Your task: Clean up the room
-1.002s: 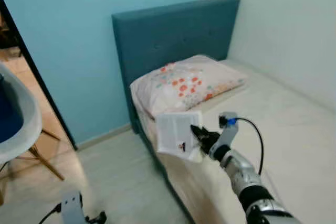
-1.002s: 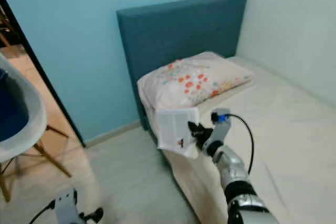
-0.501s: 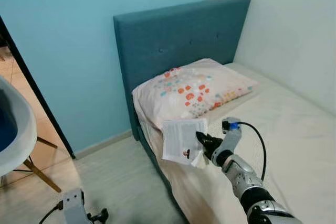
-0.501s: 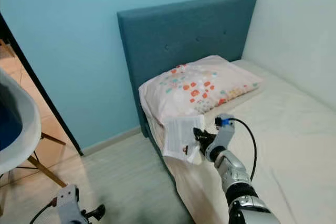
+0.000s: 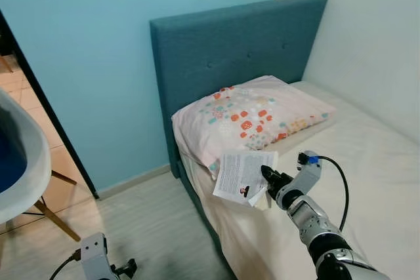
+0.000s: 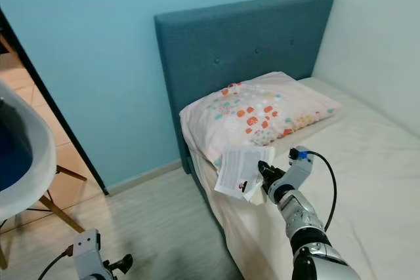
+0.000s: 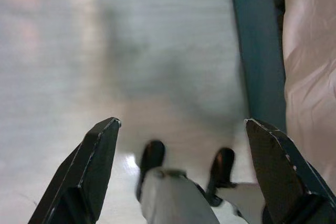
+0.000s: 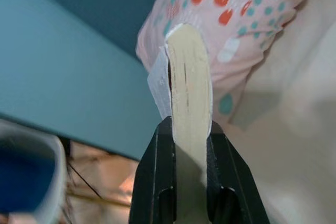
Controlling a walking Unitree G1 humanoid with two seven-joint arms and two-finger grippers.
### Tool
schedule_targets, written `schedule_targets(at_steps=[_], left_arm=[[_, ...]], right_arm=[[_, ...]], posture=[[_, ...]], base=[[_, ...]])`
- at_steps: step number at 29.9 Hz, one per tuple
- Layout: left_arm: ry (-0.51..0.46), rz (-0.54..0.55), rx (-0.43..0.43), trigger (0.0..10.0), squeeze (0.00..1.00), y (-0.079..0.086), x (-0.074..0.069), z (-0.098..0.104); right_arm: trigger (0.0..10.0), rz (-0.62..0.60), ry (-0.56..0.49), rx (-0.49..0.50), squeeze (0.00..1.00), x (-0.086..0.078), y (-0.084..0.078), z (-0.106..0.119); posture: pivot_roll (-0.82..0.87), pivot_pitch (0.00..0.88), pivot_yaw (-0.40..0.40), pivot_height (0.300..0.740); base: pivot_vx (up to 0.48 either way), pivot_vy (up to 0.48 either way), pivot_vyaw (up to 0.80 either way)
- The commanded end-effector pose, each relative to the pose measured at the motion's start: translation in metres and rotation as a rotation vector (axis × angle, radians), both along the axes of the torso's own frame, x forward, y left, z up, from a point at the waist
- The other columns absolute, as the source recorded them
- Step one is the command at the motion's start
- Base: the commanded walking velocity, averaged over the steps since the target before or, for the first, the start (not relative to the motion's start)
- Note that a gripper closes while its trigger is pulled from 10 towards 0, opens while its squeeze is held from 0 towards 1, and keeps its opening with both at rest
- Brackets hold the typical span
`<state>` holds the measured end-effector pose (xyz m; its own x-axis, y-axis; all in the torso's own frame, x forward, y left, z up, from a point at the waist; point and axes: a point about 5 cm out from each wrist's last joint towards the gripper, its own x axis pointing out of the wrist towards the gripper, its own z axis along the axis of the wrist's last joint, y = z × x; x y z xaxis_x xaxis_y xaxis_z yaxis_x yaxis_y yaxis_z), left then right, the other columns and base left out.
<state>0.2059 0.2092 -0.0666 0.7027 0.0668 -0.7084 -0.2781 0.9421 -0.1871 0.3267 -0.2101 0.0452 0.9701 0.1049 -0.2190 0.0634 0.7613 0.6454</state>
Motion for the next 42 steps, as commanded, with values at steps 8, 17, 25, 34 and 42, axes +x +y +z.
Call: schedule_targets(at_steps=[8, 17, 25, 34, 42], left_arm=[[-0.137, -0.017, 0.113, 10.0, 0.0, 0.012, 0.036, 0.027], [-0.201, 0.039, 0.173, 10.0, 0.0, 0.03, 0.051, 0.044], [-0.158, 0.039, 0.175, 10.0, 0.0, 0.028, 0.039, 0.034], [-0.118, 0.03, 0.181, 10.0, 0.0, 0.028, 0.025, 0.025], [-0.11, 0.024, 0.187, 10.0, 0.0, 0.031, 0.022, 0.023]], right_arm=[[10.0, -0.122, -0.031, 0.077, 0.0, 0.0, -0.022, 0.007], [10.0, -0.15, -0.033, 0.106, 0.0, -0.002, -0.028, 0.006], [10.0, -0.163, -0.058, 0.133, 0.0, 0.0, -0.029, 0.01], [10.0, -0.217, -0.08, 0.165, 0.0, 0.005, -0.037, 0.018], [10.0, -0.238, -0.094, 0.189, 0.0, 0.013, -0.03, 0.025]], posture=[[-0.07, 0.0, -0.001, 0.675], [-0.07, 0.0, 0.002, 0.625], [-0.06, 0.0, 0.002, 0.595], [-0.05, 0.0, -0.001, 0.555], [-0.04, 0.0, 0.004, 0.525]], base=[[0.0, 0.0, 0.0], [0.0, 0.0, 0.0], [0.0, 0.0, 0.0], [0.0, 0.0, 0.0], [0.0, 0.0, 0.0]])
